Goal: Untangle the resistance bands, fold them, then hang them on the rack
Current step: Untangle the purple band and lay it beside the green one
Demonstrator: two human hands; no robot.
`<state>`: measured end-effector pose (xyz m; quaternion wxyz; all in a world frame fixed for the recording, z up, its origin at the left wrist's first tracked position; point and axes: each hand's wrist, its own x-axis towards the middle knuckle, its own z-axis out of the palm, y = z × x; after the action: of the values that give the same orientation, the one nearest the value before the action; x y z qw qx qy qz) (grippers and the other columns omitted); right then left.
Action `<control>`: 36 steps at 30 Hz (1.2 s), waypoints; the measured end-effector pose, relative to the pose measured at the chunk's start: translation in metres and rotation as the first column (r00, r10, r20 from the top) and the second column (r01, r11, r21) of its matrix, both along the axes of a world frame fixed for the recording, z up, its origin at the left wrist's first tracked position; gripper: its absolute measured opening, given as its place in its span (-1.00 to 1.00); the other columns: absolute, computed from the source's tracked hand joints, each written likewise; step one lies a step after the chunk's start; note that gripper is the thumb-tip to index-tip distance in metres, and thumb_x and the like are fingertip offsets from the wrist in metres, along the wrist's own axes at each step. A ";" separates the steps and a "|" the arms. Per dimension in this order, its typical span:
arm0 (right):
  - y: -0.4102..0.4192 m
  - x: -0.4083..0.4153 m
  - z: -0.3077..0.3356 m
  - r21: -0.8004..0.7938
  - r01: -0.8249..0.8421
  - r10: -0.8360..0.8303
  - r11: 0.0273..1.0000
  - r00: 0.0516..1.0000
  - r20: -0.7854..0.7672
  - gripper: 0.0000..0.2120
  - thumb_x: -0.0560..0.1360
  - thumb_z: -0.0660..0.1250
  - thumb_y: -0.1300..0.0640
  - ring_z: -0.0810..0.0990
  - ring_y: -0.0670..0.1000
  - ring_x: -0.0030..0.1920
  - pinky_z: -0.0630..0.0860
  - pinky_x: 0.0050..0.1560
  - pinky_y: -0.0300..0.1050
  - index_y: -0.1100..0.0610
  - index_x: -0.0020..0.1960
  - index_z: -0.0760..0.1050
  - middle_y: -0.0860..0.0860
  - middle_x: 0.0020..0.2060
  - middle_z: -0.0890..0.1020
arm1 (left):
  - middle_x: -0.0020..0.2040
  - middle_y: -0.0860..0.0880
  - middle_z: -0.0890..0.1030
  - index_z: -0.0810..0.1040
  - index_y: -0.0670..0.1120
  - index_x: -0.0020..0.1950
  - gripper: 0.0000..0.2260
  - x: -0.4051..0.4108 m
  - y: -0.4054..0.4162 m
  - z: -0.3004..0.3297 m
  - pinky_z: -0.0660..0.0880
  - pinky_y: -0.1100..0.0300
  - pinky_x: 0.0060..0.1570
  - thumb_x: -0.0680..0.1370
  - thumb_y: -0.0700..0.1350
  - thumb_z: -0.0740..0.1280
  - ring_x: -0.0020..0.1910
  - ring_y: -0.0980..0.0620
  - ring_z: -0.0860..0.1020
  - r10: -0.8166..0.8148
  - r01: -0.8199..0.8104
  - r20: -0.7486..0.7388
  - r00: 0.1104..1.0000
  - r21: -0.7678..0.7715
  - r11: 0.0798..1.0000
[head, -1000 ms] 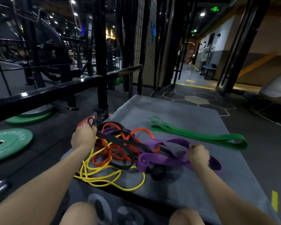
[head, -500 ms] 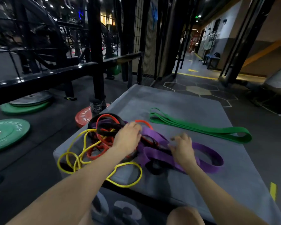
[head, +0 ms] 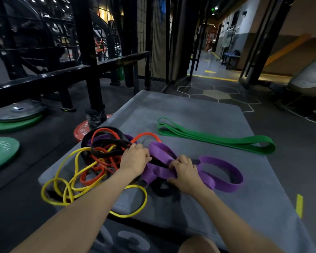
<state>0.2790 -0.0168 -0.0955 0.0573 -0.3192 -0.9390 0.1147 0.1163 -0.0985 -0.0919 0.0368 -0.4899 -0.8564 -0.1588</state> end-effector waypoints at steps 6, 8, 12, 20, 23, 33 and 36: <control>0.006 0.004 0.012 -0.160 0.218 -0.261 0.963 0.902 -0.344 -0.72 0.45 0.36 0.10 0.51 0.20 0.07 0.41 -0.04 0.01 0.18 0.03 0.32 0.16 0.02 0.53 | 0.11 -0.19 0.50 0.56 -0.20 0.07 -0.72 -0.020 -0.021 0.021 0.35 -0.02 0.14 0.60 -0.05 0.15 0.16 -0.21 0.38 0.226 -0.220 -0.005 0.974 0.220 0.951; 0.012 0.007 0.020 -0.274 0.290 -0.389 0.917 0.804 -0.450 -0.73 0.46 0.36 0.16 0.55 0.23 -0.01 0.42 -0.12 0.03 0.15 -0.03 0.26 0.20 -0.04 0.58 | 0.10 -0.26 0.50 0.55 -0.25 0.02 -0.72 -0.033 -0.030 0.035 0.34 -0.08 0.12 0.59 -0.08 0.14 0.15 -0.27 0.38 0.327 -0.343 0.105 0.939 0.291 0.893; 0.020 0.013 0.026 -0.275 0.420 -0.502 0.865 0.727 -0.469 -0.81 0.53 0.24 0.18 0.54 0.27 -0.02 0.41 -0.17 0.07 0.16 -0.04 0.21 0.24 0.00 0.55 | 0.17 -0.27 0.41 0.47 -0.28 0.09 -0.76 -0.039 -0.047 0.052 0.35 -0.11 0.08 0.57 -0.14 0.15 0.20 -0.28 0.34 0.451 -0.504 0.230 0.862 0.304 0.808; 0.013 0.011 0.019 -0.015 0.171 -0.171 0.985 0.971 -0.166 -0.57 0.48 0.16 0.30 0.36 0.20 0.23 0.41 0.14 0.10 0.00 0.30 0.41 0.11 0.20 0.40 | 0.23 -0.14 0.36 0.39 -0.09 0.25 -0.63 -0.013 -0.039 0.034 0.38 0.00 0.14 0.44 -0.19 0.31 0.21 -0.18 0.36 0.171 -0.159 -0.048 0.984 0.186 0.969; 0.013 0.017 0.016 0.031 0.081 -0.082 0.996 0.996 0.036 -0.52 0.48 0.24 0.21 0.28 0.14 0.30 0.30 0.27 0.10 -0.05 0.38 0.33 0.06 0.26 0.36 | 0.29 -0.05 0.36 0.36 -0.06 0.33 -0.61 0.001 -0.026 0.024 0.30 0.09 0.28 0.50 -0.14 0.27 0.29 -0.10 0.35 -0.108 0.111 -0.036 0.994 0.120 0.987; 0.014 0.033 0.023 -0.129 -0.066 0.110 0.989 0.923 0.370 0.05 0.29 0.32 -0.41 -0.05 0.20 0.49 -0.03 0.45 0.15 0.00 0.53 -0.14 0.10 0.50 -0.01 | 0.19 -0.01 0.50 0.46 0.01 0.23 -0.49 0.005 -0.011 -0.002 0.19 0.10 0.31 0.41 0.28 0.31 0.26 -0.04 0.36 -0.320 0.297 -0.035 0.947 -0.294 0.909; 0.017 0.028 0.014 -0.029 -0.060 0.066 0.998 0.951 0.301 -0.10 0.37 0.17 -0.42 0.08 0.19 0.45 0.05 0.42 0.15 0.03 0.51 -0.01 0.12 0.47 0.12 | 0.08 -0.01 0.55 0.49 -0.01 0.10 -0.61 0.002 -0.013 0.000 0.26 0.11 0.14 0.46 0.25 0.28 0.16 -0.04 0.43 -0.271 0.266 -0.005 0.963 -0.159 0.951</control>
<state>0.3070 -0.0002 -0.0814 -0.0934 -0.3033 -0.9453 0.0755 0.1183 -0.1116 -0.0918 -0.0122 -0.6052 -0.7911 -0.0881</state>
